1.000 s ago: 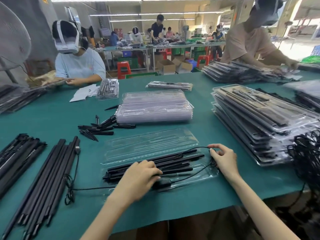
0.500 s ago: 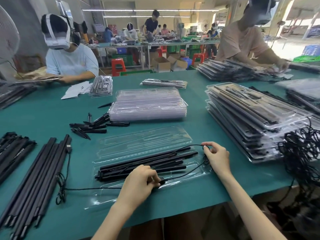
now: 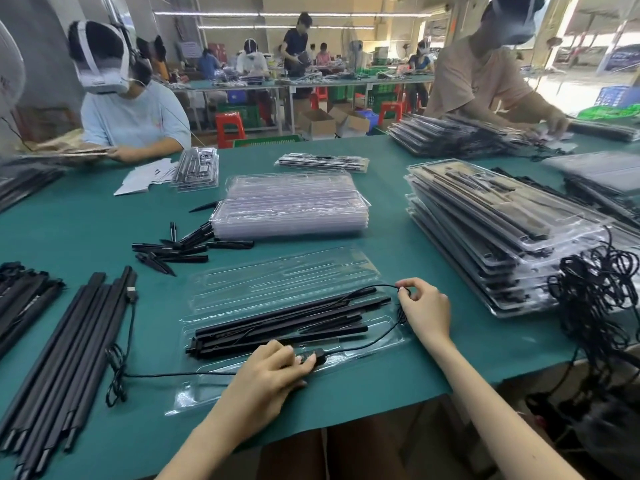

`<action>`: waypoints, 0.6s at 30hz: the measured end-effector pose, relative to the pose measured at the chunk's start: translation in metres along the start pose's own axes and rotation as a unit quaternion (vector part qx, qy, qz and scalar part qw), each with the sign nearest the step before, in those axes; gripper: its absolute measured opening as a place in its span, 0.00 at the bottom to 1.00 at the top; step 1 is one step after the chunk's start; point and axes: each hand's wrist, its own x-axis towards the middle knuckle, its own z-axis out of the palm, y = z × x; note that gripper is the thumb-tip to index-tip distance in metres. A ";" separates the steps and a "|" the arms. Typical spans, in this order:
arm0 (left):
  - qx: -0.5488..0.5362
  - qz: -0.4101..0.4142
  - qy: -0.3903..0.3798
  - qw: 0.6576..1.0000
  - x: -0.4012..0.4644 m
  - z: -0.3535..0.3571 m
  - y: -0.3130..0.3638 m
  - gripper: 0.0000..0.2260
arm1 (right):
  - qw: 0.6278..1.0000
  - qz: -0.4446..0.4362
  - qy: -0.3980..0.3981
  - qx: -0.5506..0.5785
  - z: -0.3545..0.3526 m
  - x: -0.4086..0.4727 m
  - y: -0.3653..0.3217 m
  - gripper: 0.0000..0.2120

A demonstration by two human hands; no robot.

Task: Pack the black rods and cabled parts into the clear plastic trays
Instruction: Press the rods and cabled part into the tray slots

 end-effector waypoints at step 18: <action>-0.137 -0.201 -0.012 0.970 0.005 -0.017 -0.020 0.10 | 0.993 -0.080 0.029 0.081 0.005 -0.016 -0.011 0.02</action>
